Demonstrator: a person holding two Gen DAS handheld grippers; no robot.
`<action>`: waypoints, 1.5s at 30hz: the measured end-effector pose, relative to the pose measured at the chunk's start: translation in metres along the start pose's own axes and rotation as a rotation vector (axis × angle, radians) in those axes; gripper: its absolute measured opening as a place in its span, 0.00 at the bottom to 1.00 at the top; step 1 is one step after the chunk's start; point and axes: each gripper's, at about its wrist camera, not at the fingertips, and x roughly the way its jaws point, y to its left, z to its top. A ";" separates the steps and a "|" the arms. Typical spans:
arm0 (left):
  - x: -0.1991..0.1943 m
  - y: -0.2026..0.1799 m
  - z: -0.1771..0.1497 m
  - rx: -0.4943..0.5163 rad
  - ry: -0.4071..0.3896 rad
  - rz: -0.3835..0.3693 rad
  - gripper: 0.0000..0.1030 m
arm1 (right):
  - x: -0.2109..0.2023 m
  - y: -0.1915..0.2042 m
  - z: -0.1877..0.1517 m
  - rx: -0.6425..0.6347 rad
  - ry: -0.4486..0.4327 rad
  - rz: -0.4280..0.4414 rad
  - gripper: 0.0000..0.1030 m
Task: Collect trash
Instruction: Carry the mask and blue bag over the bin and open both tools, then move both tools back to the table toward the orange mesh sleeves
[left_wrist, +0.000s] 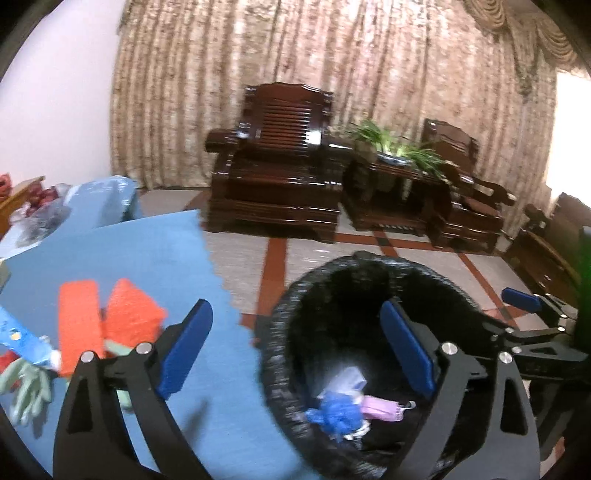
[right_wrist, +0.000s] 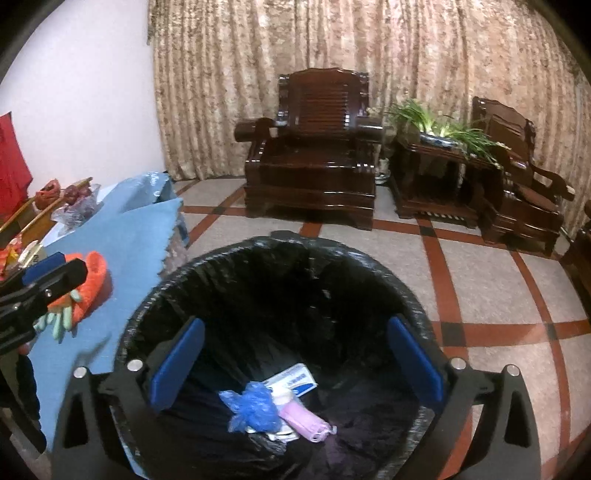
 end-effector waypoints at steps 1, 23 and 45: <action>-0.004 0.007 -0.001 -0.005 0.000 0.020 0.88 | 0.000 0.005 0.001 -0.004 -0.004 0.012 0.95; -0.096 0.147 -0.023 -0.127 -0.046 0.347 0.88 | 0.013 0.154 0.011 -0.167 -0.040 0.251 0.94; -0.093 0.239 -0.073 -0.224 0.047 0.503 0.79 | 0.047 0.246 -0.005 -0.260 0.014 0.388 0.81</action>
